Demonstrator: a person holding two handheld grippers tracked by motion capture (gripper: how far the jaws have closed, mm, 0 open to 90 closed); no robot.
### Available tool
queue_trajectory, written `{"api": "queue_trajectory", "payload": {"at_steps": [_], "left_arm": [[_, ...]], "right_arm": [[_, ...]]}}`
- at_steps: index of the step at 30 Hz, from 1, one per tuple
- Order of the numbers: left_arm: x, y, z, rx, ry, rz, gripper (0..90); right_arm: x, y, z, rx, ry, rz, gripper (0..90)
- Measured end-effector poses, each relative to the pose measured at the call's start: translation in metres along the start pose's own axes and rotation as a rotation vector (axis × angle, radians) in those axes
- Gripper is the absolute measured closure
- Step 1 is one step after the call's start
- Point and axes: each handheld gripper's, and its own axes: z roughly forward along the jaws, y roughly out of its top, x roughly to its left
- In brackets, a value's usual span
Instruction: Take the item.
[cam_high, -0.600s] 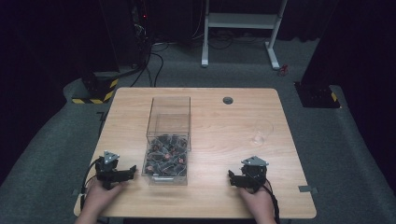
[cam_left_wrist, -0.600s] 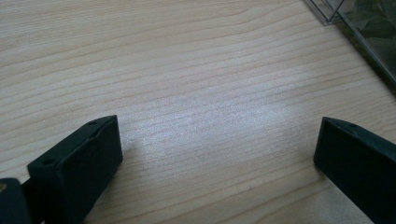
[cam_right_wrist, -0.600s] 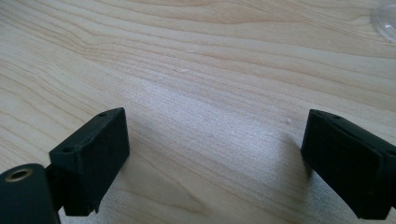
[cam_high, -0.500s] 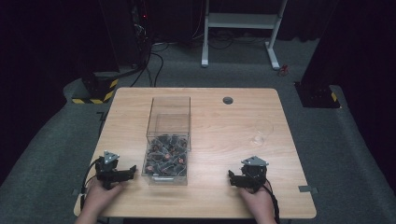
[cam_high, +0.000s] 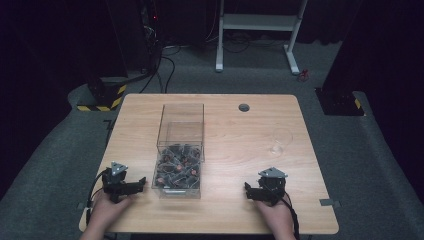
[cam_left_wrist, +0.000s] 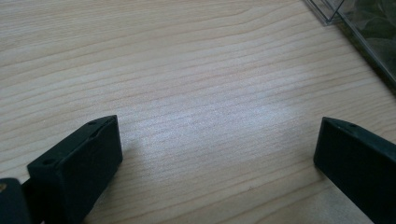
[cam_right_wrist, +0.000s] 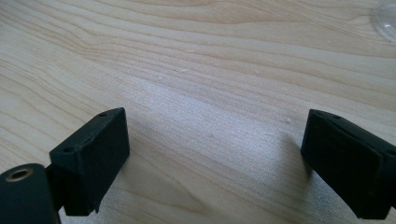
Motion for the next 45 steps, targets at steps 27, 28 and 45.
{"api": "queue_trajectory", "payload": {"at_steps": [27,28,45], "left_arm": [[0.0,0.0,0.0,0.0,0.0,-0.001,1.2],[0.0,0.0,0.0,0.0,0.0,-0.001,1.2],[0.0,0.0,0.0,0.0,0.002,-0.001,1.3]], "right_arm": [[0.0,0.009,-0.017,-0.091,0.043,-0.042,12.6],[0.0,0.009,-0.017,-0.091,0.043,-0.042,12.6],[0.015,0.028,-0.03,-0.182,0.095,-0.079,13.4]]}}
